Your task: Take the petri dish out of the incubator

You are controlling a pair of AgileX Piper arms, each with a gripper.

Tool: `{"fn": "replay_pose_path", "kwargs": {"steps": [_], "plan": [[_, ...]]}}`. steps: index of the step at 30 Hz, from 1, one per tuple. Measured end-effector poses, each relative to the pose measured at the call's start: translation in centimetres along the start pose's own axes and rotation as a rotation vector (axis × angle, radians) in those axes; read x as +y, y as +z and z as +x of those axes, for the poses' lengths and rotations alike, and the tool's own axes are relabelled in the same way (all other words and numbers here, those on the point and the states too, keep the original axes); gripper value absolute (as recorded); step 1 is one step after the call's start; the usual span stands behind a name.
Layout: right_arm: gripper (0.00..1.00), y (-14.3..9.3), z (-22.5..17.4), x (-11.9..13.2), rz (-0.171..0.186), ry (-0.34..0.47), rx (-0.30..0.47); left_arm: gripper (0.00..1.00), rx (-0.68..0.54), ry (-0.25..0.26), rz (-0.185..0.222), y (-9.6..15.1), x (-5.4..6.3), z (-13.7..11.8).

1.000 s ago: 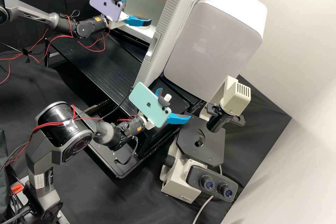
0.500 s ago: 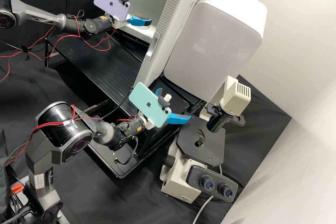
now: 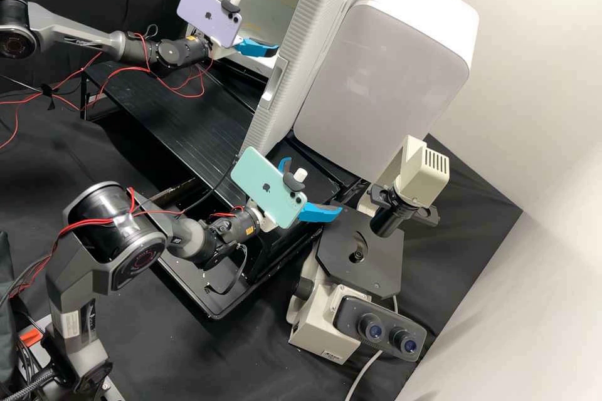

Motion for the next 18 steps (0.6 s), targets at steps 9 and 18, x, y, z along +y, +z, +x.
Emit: {"fn": "replay_pose_path", "kwargs": {"steps": [9,18], "plan": [[1.00,0.0,0.0,0.0,0.000,0.000,0.000,1.00,0.019,-0.034,0.011,-0.2,-1.4,0.4],[1.00,0.0,0.0,0.0,0.000,0.000,0.000,1.00,0.029,-0.046,0.026,-0.3,-1.5,0.4]]}}
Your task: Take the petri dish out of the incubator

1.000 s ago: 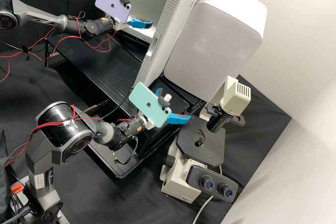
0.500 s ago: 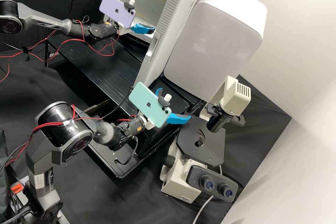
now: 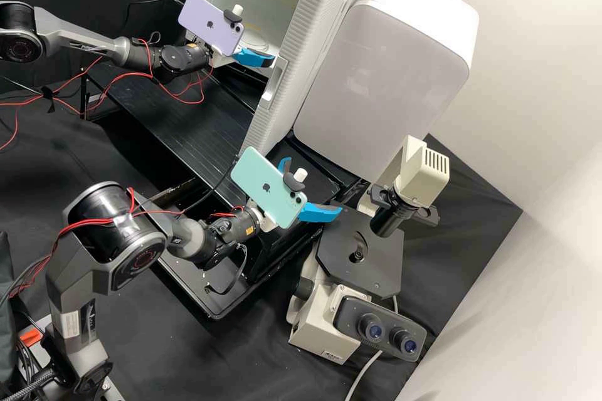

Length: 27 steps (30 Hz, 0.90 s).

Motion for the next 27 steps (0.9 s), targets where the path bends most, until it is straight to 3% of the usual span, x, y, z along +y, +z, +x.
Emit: {"fn": "replay_pose_path", "kwargs": {"steps": [6,7,27], "plan": [[1.00,0.00,0.00,0.00,0.000,0.000,0.000,1.00,0.017,-0.009,-0.016,-0.46,-0.02,0.20],[1.00,0.00,0.00,0.00,0.000,0.000,0.000,0.00,0.019,-0.010,-0.015,-0.52,-0.09,0.25],[1.00,0.00,0.00,0.00,0.000,0.000,0.000,0.00,0.036,-0.005,-0.014,-0.88,-0.28,0.53]]}}
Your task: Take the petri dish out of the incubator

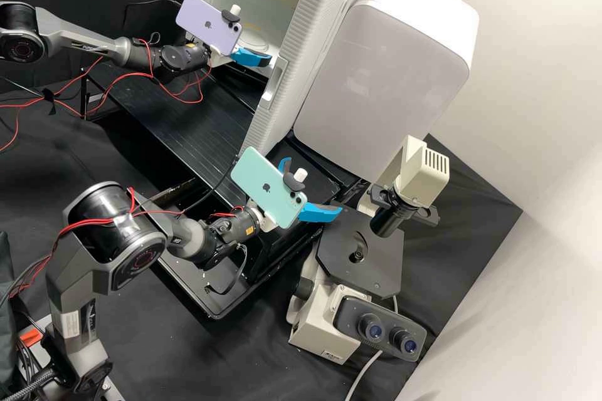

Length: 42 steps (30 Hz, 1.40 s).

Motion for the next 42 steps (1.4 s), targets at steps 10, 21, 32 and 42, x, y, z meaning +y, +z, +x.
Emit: {"fn": "replay_pose_path", "kwargs": {"steps": [10,21,32,42], "plan": [[1.00,0.00,0.00,0.00,0.000,0.000,0.000,0.00,0.005,0.004,-0.033,0.20,0.29,0.24],[1.00,0.00,0.00,0.00,0.000,0.000,0.000,0.00,0.004,0.001,-0.047,0.04,0.22,-0.01],[1.00,0.00,0.00,0.00,0.000,0.000,0.000,0.00,0.009,-0.002,-0.038,-0.11,0.23,0.06],[1.00,0.00,0.00,0.00,0.000,0.000,0.000,0.00,0.012,0.002,-0.043,0.02,0.64,0.08]]}}
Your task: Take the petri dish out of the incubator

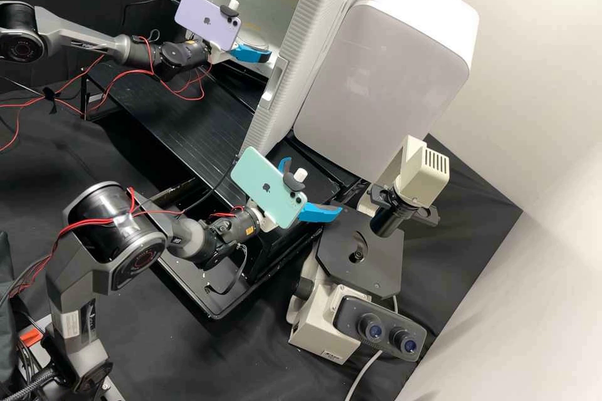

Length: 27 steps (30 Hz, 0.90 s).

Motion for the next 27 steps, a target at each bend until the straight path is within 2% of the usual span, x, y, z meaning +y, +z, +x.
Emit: {"fn": "replay_pose_path", "kwargs": {"steps": [10,14,19,27], "plan": [[1.00,0.0,0.0,0.0,0.000,0.000,0.000,0.00,0.004,0.012,-0.015,0.1,0.9,0.1],[1.00,0.0,0.0,0.0,0.000,0.000,0.000,0.00,0.007,0.023,0.007,0.1,1.4,0.3],[1.00,0.0,0.0,0.0,0.000,0.000,0.000,0.00,0.011,0.040,0.008,0.1,2.4,0.4],[1.00,0.0,0.0,0.0,0.000,0.000,0.000,0.00,0.012,0.051,0.036,0.1,2.8,0.5]]}}
